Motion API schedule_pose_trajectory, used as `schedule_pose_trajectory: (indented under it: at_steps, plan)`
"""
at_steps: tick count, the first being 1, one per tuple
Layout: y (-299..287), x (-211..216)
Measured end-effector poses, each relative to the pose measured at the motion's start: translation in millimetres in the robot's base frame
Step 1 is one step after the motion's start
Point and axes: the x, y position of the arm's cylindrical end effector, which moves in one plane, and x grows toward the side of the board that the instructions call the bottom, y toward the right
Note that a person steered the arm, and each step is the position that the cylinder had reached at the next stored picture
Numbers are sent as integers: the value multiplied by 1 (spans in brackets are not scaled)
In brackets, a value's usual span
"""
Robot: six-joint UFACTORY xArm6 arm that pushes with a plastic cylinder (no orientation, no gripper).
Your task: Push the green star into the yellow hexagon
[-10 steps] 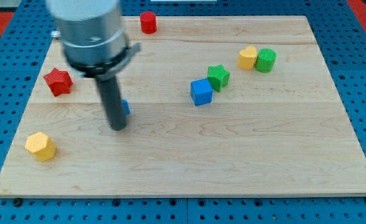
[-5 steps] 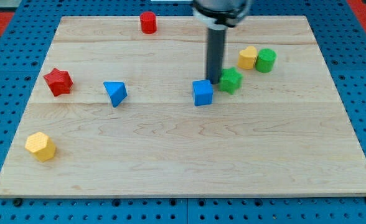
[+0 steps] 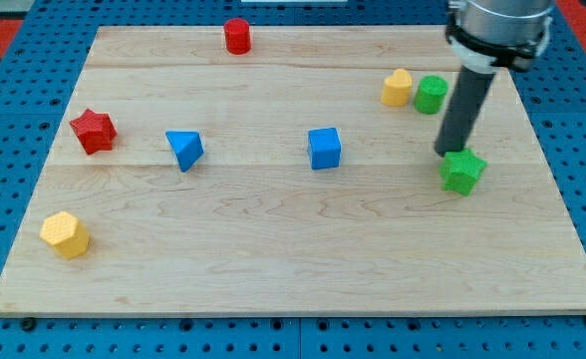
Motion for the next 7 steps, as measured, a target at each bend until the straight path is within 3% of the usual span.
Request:
schedule_pose_trajectory:
  at_steps: [1, 2, 3, 4, 5, 7]
  plan:
    - [35, -10]
    - [38, 36]
    - [-37, 36]
    - [-77, 11]
    - [-82, 6]
    - [-252, 87]
